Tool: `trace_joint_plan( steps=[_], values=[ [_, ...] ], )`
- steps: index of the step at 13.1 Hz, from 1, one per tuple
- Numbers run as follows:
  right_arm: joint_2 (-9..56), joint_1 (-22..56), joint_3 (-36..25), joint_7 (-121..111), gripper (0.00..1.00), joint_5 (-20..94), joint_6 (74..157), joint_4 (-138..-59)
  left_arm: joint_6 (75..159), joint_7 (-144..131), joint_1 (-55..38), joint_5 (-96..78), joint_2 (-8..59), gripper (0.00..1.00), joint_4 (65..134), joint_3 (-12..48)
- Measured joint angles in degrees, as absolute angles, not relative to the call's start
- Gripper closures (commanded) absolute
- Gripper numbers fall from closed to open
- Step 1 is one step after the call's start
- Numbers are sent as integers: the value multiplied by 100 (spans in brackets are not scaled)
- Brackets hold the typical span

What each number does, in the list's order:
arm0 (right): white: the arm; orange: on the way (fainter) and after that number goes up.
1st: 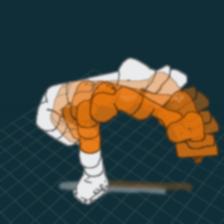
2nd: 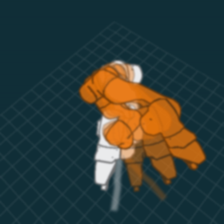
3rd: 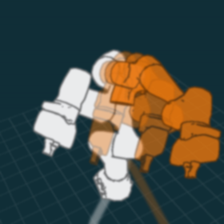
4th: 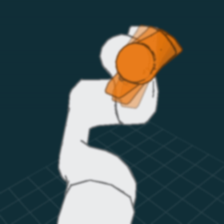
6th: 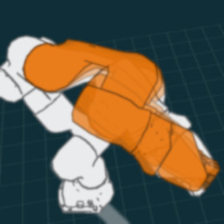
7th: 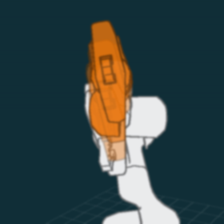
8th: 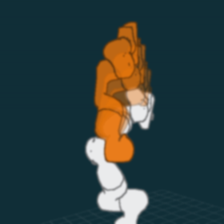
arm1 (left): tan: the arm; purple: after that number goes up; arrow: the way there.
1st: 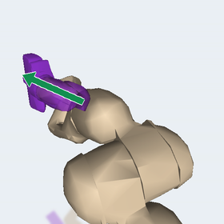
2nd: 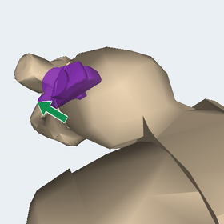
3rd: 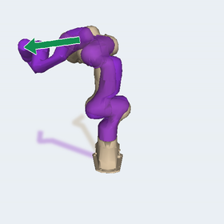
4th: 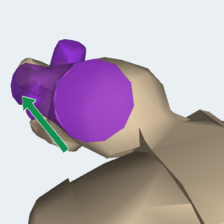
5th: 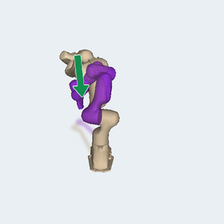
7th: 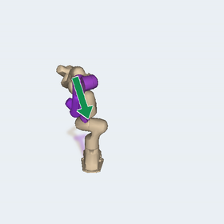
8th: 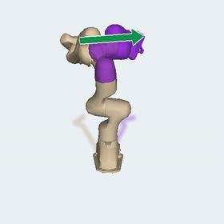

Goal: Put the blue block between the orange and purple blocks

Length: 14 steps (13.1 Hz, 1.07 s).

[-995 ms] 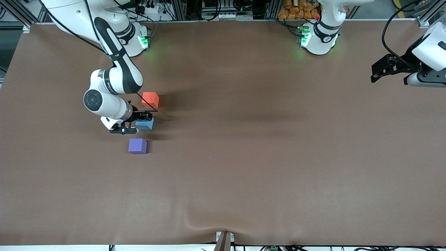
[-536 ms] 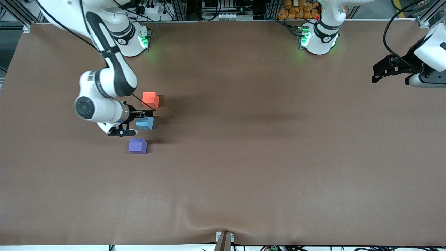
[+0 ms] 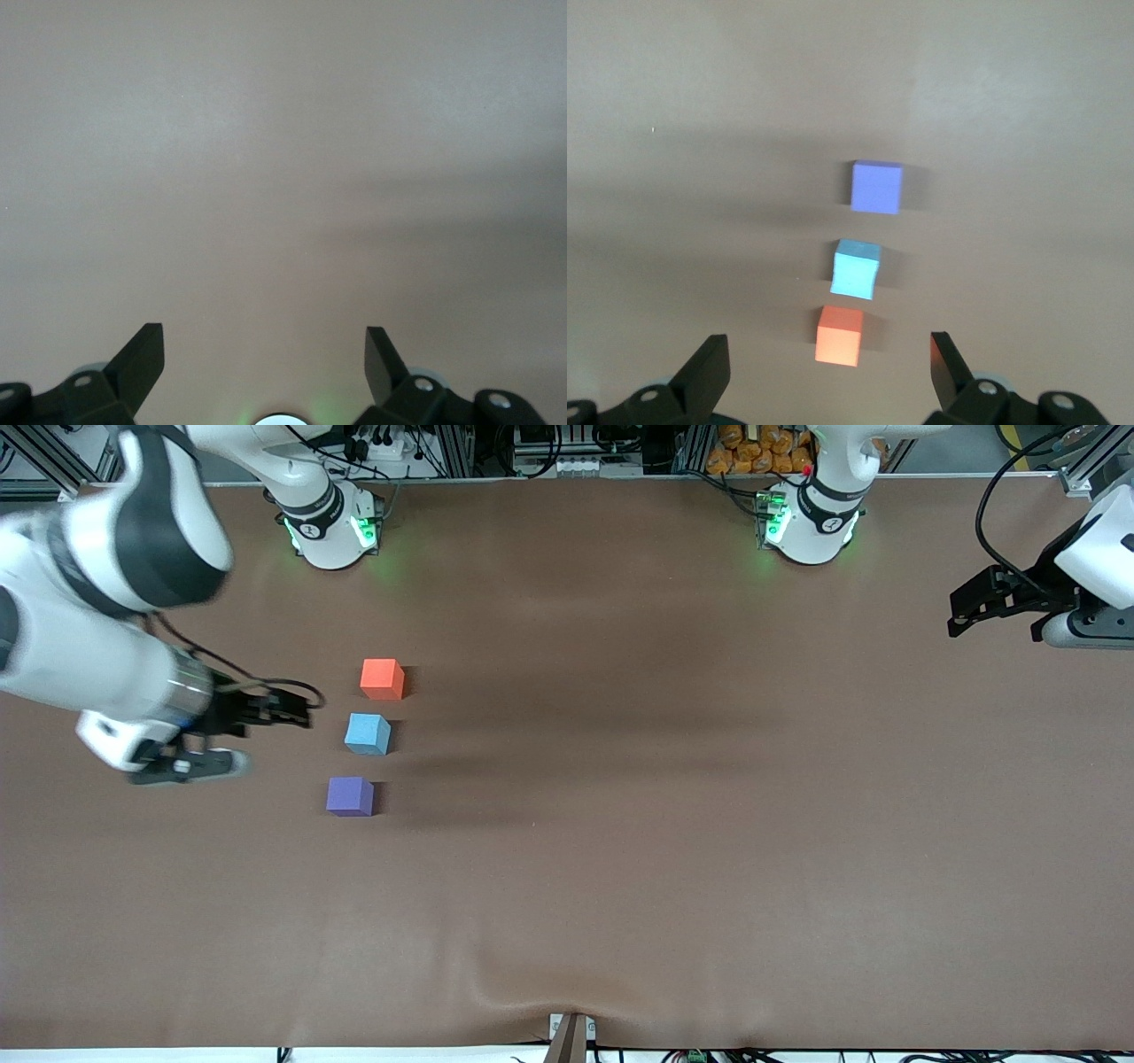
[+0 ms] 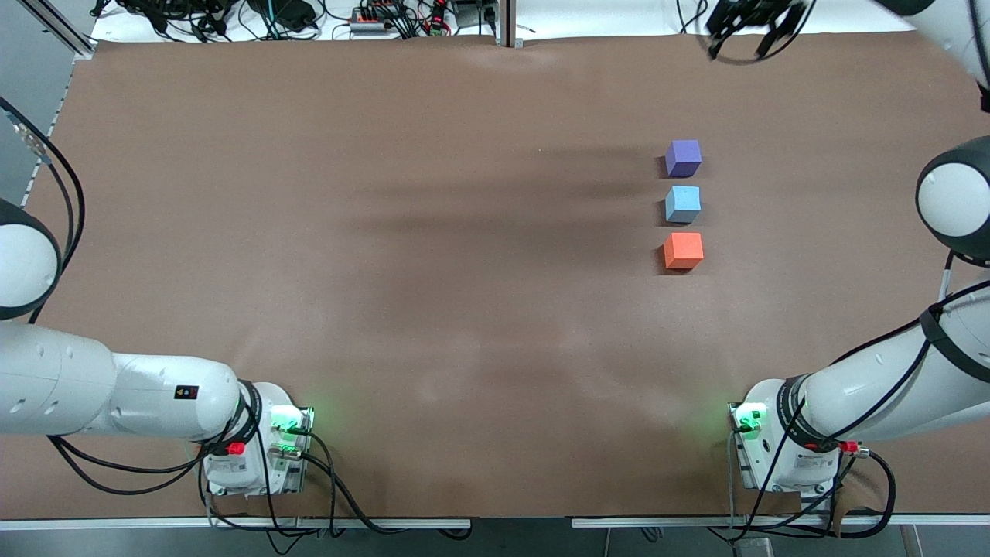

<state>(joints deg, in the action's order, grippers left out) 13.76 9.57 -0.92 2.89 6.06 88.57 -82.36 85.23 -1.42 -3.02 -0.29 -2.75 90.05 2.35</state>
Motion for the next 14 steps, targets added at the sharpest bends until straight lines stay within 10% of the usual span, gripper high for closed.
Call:
trace_joint_plan(
  steps=[8, 14],
  values=[
    [1372, 17, 464, 321, 0, 551, 7756, -6824, 8522, -142, -297, -29, -267, 0, 9006, 234],
    [101, 16, 466, 612, 0, 247, 7812, -7971, 8522, -142, -271, -29, -264, 0, 9005, 228]
  ],
)
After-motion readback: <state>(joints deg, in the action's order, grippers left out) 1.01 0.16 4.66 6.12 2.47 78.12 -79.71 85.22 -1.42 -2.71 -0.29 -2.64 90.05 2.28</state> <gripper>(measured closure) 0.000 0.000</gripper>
